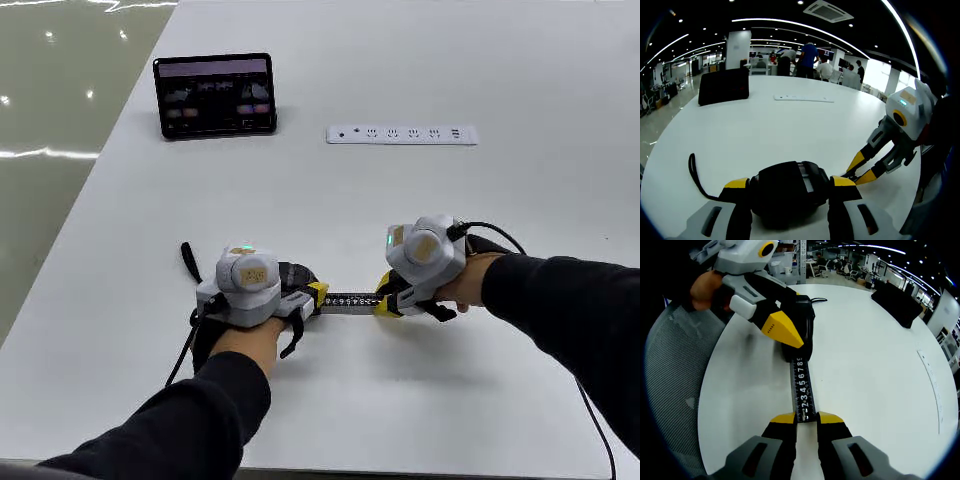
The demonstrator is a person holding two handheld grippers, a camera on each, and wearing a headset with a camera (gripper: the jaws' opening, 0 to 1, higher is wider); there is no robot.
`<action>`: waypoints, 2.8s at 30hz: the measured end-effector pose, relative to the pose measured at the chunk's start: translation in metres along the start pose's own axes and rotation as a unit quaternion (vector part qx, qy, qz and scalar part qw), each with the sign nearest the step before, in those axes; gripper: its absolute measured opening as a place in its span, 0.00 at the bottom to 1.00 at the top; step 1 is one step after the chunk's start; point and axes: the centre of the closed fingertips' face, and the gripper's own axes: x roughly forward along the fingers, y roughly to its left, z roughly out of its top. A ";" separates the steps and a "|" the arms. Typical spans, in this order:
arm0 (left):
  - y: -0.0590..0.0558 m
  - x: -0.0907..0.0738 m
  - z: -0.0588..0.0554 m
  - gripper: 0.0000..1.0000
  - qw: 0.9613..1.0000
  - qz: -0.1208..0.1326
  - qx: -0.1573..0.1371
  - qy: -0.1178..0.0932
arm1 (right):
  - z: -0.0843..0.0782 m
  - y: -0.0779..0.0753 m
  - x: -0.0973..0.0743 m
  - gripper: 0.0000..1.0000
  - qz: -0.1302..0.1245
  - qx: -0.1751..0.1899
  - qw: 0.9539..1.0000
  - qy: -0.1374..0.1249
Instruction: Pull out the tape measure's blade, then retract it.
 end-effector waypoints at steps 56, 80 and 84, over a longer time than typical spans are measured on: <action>0.002 0.001 0.002 0.57 1.000 -0.003 -0.010 -0.002 | 0.046 0.006 0.027 0.11 0.014 -0.013 0.999 -0.028; 0.002 0.001 0.002 0.57 1.000 -0.002 -0.016 -0.004 | 0.061 0.006 0.037 0.11 0.022 -0.022 0.999 -0.038; 0.002 0.001 0.002 0.57 1.000 -0.002 -0.015 -0.004 | 0.062 0.007 0.036 0.12 0.019 -0.025 0.999 -0.040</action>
